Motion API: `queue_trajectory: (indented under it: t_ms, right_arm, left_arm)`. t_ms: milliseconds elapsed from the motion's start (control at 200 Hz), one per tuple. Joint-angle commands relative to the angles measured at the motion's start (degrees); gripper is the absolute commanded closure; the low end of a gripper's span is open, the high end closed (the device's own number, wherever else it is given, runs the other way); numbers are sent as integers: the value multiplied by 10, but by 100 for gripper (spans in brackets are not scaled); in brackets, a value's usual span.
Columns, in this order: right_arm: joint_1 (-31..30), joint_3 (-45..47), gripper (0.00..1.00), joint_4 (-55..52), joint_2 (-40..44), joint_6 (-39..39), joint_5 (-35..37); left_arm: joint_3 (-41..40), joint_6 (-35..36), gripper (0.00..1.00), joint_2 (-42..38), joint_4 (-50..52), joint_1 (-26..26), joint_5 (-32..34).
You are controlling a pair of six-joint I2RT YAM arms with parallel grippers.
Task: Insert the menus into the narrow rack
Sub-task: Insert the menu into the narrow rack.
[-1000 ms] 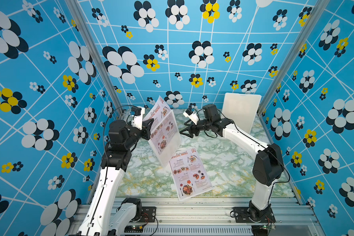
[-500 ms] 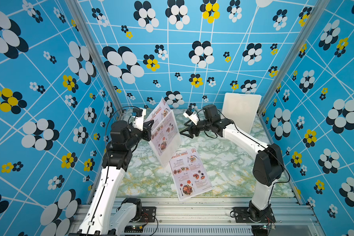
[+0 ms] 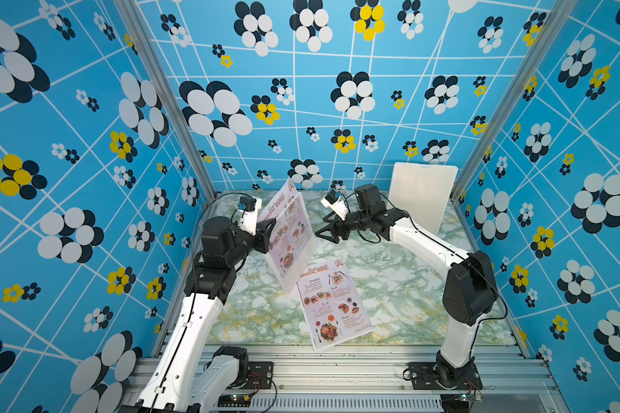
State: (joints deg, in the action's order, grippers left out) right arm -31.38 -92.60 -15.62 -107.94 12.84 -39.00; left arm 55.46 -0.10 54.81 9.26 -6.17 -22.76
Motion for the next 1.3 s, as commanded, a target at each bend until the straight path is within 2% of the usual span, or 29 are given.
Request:
queue_trajectory:
  t_ms: [0,50,235,425,545,1039,1199,1249,1299]
  right_arm:
    - [-5,4,16,10,22,1,5]
    - [-5,4,17,9,24,2,5]
    - [-5,24,16,9,29,4,9]
    - [-5,24,17,9,31,6,11]
    - [-5,21,16,9,28,6,10]
    - [-6,26,16,15,26,2,13]
    - [-8,14,17,2,26,2,44]
    - [-13,-11,16,-21,27,2,79]
    - [-22,-33,16,-42,32,2,118]
  left_arm:
    - [26,14,62,-3,14,-4,25]
    - [41,23,58,1,21,-4,33]
    - [66,48,58,17,37,-1,42]
    - [61,48,88,18,38,-2,28]
    - [54,48,100,17,42,-2,24]
    - [10,36,100,5,38,-20,27]
    - [-2,37,100,7,42,-36,46]
    - [2,40,89,7,46,-37,49]
    - [11,45,66,7,51,-38,60]
